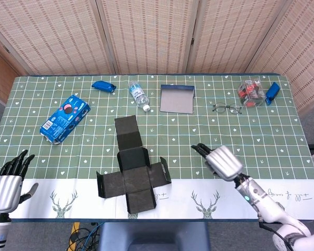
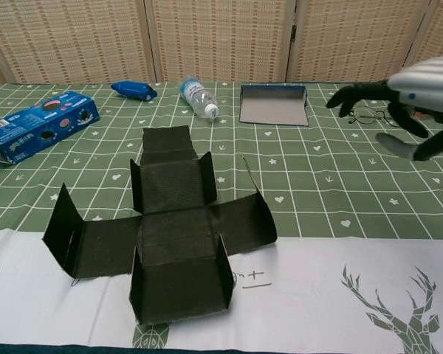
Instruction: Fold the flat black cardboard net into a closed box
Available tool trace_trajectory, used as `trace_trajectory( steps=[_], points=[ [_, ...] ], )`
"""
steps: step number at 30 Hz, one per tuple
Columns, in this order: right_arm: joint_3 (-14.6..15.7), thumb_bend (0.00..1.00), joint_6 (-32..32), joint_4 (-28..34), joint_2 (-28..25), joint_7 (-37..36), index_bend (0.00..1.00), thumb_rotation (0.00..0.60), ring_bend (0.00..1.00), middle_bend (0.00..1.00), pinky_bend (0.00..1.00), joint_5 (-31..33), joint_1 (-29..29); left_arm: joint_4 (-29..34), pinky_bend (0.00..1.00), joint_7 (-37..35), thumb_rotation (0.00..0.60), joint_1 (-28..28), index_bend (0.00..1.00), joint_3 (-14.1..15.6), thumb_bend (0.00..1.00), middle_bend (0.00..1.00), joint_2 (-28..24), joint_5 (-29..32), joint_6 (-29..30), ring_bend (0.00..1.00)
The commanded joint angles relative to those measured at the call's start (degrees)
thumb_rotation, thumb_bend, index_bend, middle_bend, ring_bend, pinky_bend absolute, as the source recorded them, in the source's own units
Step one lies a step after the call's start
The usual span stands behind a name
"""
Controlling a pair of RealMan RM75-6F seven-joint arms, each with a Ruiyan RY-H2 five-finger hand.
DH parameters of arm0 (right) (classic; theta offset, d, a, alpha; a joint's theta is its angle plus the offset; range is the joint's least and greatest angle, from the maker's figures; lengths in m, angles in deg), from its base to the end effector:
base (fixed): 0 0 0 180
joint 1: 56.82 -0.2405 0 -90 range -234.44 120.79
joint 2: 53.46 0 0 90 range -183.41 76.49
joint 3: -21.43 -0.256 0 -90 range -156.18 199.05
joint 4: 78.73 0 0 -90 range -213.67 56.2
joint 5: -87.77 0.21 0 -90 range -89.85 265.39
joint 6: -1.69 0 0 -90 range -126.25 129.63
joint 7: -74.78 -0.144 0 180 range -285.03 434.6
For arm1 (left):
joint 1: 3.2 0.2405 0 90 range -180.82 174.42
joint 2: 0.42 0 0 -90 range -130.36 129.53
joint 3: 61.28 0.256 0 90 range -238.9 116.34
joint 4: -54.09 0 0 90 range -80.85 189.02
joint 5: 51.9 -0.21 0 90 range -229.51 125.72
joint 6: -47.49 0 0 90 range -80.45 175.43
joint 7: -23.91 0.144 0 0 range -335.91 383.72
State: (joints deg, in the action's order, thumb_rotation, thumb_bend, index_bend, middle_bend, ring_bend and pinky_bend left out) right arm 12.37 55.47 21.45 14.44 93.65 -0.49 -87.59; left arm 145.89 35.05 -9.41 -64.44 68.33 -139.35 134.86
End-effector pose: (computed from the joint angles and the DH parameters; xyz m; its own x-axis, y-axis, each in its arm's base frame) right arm -0.1699 -0.2880 0.0691 0.6411 -0.1243 0.7573 -0.6710 -0.5698 0.4745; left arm -0.2951 0.1885 0.1389 0.5039 -0.0557 0.8619 0.8608 -0.0497 -0.5065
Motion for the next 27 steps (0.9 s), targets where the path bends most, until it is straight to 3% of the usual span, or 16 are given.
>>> trace_trajectory(
  steps=[1,5,11,21,27],
  points=[
    [-3.0,0.77,-8.2,-1.5,4.2,1.2,0.1,0.6,0.74,0.2,1.0,4.1,-7.7,0.1,0.19,0.1,0.6,0.1,0.12,0.1,0.23,0.06,0.0,0.0,0.0,0.13],
    [-4.4,0.87,-13.0,-3.7,7.6,0.5,0.1,0.6,0.75,0.2,1.0,6.7,-12.9,0.2,0.19,0.2,0.6,0.3,0.12,0.2,0.23,0.06,-0.1,0.0,0.3,0.13],
    [-6.1,0.94,-18.5,-8.9,13.0,-0.3,0.1,0.6,0.76,0.21,1.0,10.4,-20.1,0.5,0.19,0.2,0.6,0.8,0.12,0.5,0.23,0.06,-0.4,-0.3,0.9,0.13],
    [-6.6,0.96,-25.1,-20.5,23.2,-1.8,0.1,0.6,0.76,0.22,1.0,15.4,-30.3,0.2,0.19,-0.5,0.6,2.0,0.12,0.9,0.23,0.06,-0.6,0.1,1.8,0.13],
    [-4.9,0.97,-26.7,-25.2,25.4,-2.6,0.1,0.6,0.76,0.25,1.0,17.9,-32.6,-0.4,0.19,-1.4,0.6,2.3,0.12,1.0,0.23,0.06,-0.6,0.2,2.0,0.13]
  ],
)
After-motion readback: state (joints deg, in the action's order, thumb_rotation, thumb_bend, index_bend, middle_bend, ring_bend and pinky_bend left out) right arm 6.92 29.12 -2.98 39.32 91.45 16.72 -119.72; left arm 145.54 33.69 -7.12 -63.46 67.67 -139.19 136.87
